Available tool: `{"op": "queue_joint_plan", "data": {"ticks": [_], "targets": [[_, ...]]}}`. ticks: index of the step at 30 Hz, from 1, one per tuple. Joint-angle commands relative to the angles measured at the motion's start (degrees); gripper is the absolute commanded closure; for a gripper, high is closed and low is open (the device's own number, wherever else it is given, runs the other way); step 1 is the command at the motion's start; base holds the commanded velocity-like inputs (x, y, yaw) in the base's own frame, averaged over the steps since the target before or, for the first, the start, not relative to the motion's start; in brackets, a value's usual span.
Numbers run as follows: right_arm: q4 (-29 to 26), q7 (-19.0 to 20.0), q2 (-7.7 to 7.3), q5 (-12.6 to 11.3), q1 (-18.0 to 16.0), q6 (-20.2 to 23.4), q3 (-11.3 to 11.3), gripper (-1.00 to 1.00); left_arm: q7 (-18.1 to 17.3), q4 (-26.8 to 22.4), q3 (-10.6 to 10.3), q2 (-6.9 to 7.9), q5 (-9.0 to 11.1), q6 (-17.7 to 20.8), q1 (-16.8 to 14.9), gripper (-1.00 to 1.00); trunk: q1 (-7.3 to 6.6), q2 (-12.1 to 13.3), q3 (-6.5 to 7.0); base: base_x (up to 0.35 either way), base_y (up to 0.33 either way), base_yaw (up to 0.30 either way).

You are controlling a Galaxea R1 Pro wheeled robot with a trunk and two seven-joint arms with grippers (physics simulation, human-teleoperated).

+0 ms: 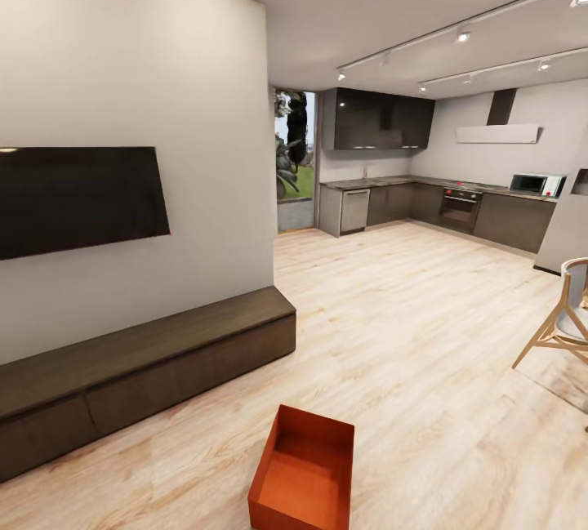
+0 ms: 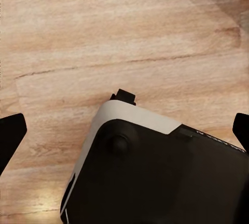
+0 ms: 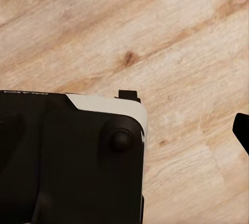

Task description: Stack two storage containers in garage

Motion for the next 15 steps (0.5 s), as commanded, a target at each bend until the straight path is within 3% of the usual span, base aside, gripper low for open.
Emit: {"op": "queue_joint_plan", "data": {"ticks": [1,15], "targets": [[0.2,0.1,-0.03,0.0,-0.1,-0.3,0.3,-1.0,0.1,0.0,0.4,0.06,0.0,-0.1,0.0,-1.0,0.02,-0.1,-0.11,0.024,0.055,0.0],[0.2,0.1,-0.01,-0.2,-0.1,-0.3,0.3,-1.0,0.1,0.2,0.3,-0.01,-0.1,0.0,0.0,-1.0,0.02,-0.1,-0.11,0.189,0.211,0.0]]}}
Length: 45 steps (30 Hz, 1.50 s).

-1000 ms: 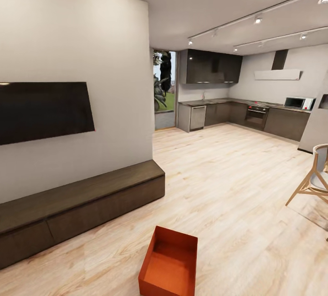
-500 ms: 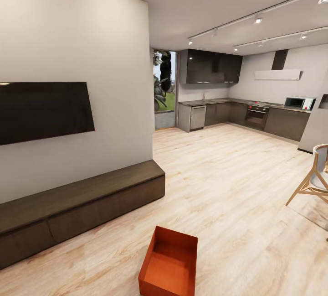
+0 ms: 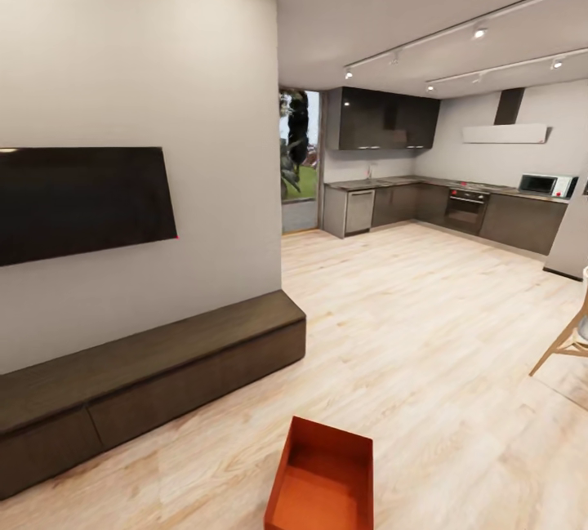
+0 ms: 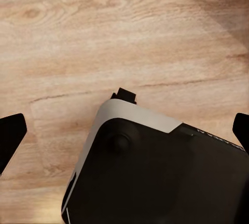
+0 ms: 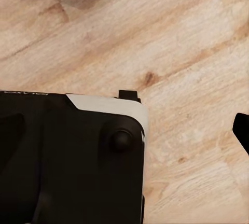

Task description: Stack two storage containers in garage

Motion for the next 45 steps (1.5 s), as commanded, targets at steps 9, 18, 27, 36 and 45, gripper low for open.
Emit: {"op": "queue_joint_plan", "data": {"ticks": [9,18,27,36,45], "targets": [[0.2,0.1,0.02,-0.6,-0.1,-0.3,0.2,-1.0,0.1,0.0,0.4,-0.01,0.1,-0.1,0.0,-1.0,0.04,-0.1,-0.11,0.045,0.028,-0.146],[0.2,0.1,0.02,-0.6,-0.1,-0.3,0.2,-1.0,0.1,0.0,0.4,-0.01,0.1,-0.1,-0.1,-1.0,0.04,-0.1,-0.11,0.002,0.001,-0.239],[0.2,0.1,0.05,-0.4,-0.1,-0.3,0.2,-1.0,0.1,0.0,0.4,-0.01,0.2,-0.1,0.0,-1.0,0.04,-0.1,-0.11,0.0,0.0,-0.238],[0.2,0.1,0.04,0.0,-0.1,-0.2,0.3,-1.0,0.1,0.0,0.4,-0.01,0.3,-0.1,0.0,-1.0,0.04,-0.1,-0.11,0.0,0.0,-0.074],[0.2,0.1,0.02,0.6,-0.1,-0.2,0.6,-1.0,0.1,0.0,0.4,-0.01,0.2,-0.2,0.0,-1.0,0.04,-0.1,-0.11,0.0,0.0,-0.001]]}}
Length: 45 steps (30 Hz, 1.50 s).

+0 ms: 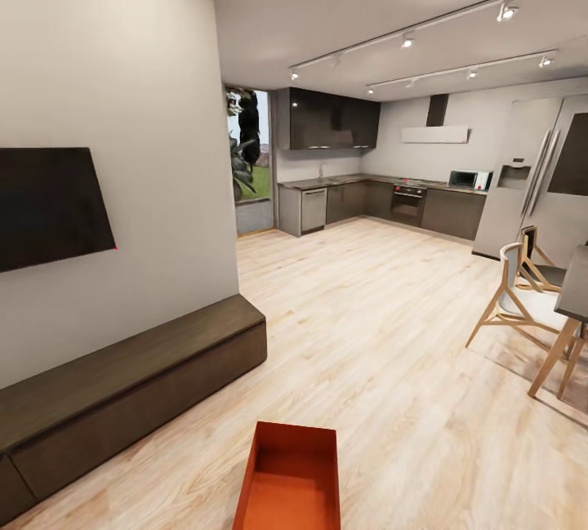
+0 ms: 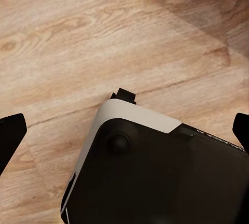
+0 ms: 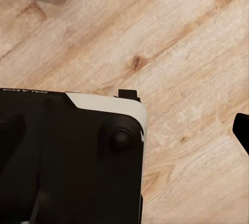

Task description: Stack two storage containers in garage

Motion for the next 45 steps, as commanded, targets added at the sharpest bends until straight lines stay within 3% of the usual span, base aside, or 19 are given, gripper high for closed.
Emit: {"op": "queue_joint_plan", "data": {"ticks": [1,10,29,45], "targets": [[0.2,0.1,-0.01,0.0,-0.1,-0.3,0.4,-1.0,0.1,0.0,0.4,0.03,0.0,-0.1,0.0,-1.0,0.02,-0.1,-0.11,0.0,0.0,0.0],[0.2,0.1,-0.01,-0.1,-0.1,-0.3,0.4,-1.0,0.1,0.0,0.4,0.31,0.0,0.0,0.0,-1.0,0.02,-0.1,-0.11,0.006,0.001,0.0],[0.2,0.1,-0.1,-0.3,-0.1,-0.3,0.3,-1.0,0.1,0.0,0.4,0.34,0.0,-0.1,-0.1,-1.0,0.02,-0.1,-0.11,0.159,0.072,0.0],[0.2,0.1,-0.1,-0.3,-0.1,-0.5,0.3,-1.0,0.1,0.0,0.4,0.31,0.0,-0.1,-0.1,-1.0,0.02,-0.1,-0.11,0.011,0.009,0.0]]}}
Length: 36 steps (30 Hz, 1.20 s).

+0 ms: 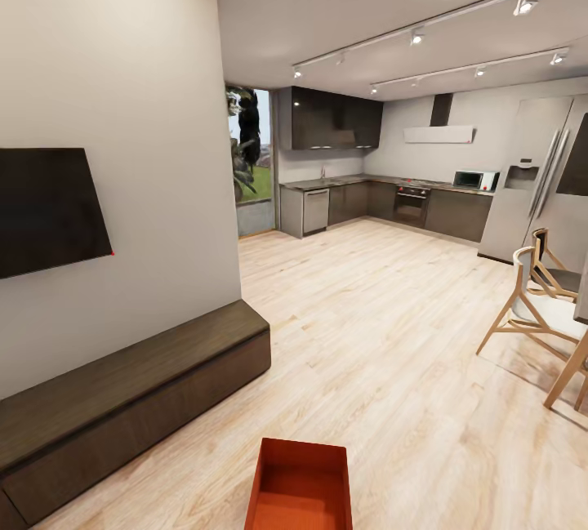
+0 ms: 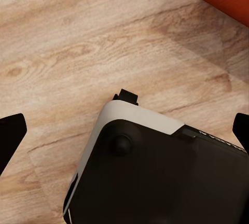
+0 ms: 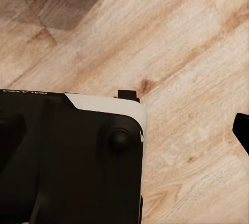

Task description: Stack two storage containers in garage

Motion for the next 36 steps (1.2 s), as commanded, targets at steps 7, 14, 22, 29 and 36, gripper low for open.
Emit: {"op": "queue_joint_plan", "data": {"ticks": [7,14,22,29,36], "targets": [[0.2,0.1,0.09,-0.1,-0.1,0.0,0.3,-1.0,0.1,0.0,0.4,-0.06,0.0,-0.1,0.0,-1.0,0.02,-0.1,-0.11,0.0,0.0,0.0],[0.2,0.6,0.47,-0.2,-0.1,0.5,0.0,-1.0,0.1,0.0,0.4,-0.07,0.0,-0.1,0.0,-1.0,0.02,-0.1,-0.11,0.0,0.0,0.0],[0.2,0.7,0.23,-0.2,-0.1,0.5,0.1,-1.0,0.1,0.0,0.4,-0.12,0.0,-0.1,0.0,-1.0,0.02,-0.1,-0.64,0.0,0.0,0.0],[0.2,0.2,0.17,-0.4,-0.1,0.5,0.1,-1.0,0.1,0.0,0.4,-0.3,0.0,-0.1,0.0,-1.0,0.02,-0.1,-1.28,0.0,0.0,0.0],[0.2,0.1,0.17,-0.5,-0.1,0.6,0.1,-1.0,0.1,0.0,0.4,-0.26,-0.2,-0.1,0.0,-1.0,0.02,-0.1,-1.92,0.0,-0.043,0.0]]}}
